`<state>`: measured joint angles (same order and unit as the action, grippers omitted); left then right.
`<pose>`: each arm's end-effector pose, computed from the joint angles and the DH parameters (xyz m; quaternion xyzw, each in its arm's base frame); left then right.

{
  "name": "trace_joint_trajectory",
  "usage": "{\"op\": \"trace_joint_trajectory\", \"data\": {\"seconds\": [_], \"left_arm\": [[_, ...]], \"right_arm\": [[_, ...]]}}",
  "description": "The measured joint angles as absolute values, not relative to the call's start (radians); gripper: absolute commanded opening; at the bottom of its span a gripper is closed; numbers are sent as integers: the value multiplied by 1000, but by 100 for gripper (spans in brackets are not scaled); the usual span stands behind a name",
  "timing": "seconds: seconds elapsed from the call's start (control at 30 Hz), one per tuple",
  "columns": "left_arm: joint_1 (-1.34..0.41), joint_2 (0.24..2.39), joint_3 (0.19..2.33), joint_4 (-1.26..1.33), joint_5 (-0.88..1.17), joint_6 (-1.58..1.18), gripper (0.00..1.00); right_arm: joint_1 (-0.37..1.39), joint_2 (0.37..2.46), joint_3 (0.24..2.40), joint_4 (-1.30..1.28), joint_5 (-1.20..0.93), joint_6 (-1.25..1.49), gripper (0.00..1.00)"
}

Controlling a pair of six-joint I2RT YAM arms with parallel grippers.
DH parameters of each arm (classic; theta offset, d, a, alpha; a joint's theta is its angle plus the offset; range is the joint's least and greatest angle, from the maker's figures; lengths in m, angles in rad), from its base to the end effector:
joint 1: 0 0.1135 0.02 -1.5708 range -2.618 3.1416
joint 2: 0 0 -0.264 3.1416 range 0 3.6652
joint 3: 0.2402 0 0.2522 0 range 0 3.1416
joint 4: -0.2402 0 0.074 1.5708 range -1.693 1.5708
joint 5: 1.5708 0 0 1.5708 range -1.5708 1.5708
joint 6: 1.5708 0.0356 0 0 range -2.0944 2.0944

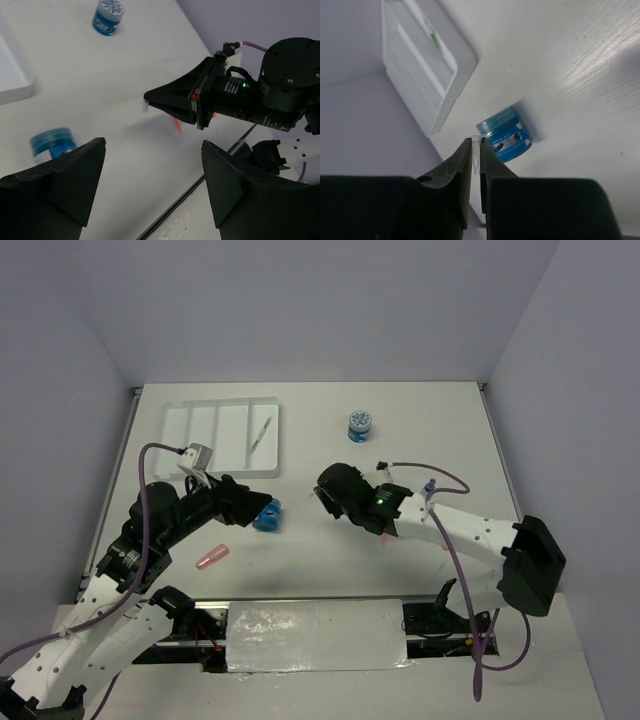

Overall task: Sort the stationery into containers
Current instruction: Pick up the pen cap from the center of the board.

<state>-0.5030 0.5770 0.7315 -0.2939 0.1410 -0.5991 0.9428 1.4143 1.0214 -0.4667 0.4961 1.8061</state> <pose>0.1200 -0.0717 0.3393 0.0100 0.7541 -0.3880 0.5298 0.1881 0.2303 0.2561 0.4578 0.7896 0.2861 0.2916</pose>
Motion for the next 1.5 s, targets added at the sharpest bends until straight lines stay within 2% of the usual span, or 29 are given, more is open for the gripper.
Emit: {"op": "trace_joint_trajectory", "data": {"seconds": [0.17,0.3,0.6,0.7,0.77,0.97,1.13,1.5], "left_arm": [[-503,642,678,-51,296,-611,88],[-504,665,608,102,392,-632,81],[-538,739,566,366,532,-662,79],[-575,768,566,390,532,-654,75],[-597,793,566,390,528,-646,69],[-621,841,566,385,489,-620,64],[-624,863,567,382,453,-601,56],[-625,876,567,370,422,-579,52]], "right_arm": [[954,1265,928,-387,494,1760,0],[973,1158,876,-322,486,1739,0],[1021,1090,869,-234,482,1705,0],[1026,1088,869,-228,486,1699,0],[1035,1088,870,-228,489,1692,0],[1064,1088,871,-224,510,1667,0],[1090,1088,879,-216,521,1647,0],[1102,1088,881,-173,532,1616,0]]}}
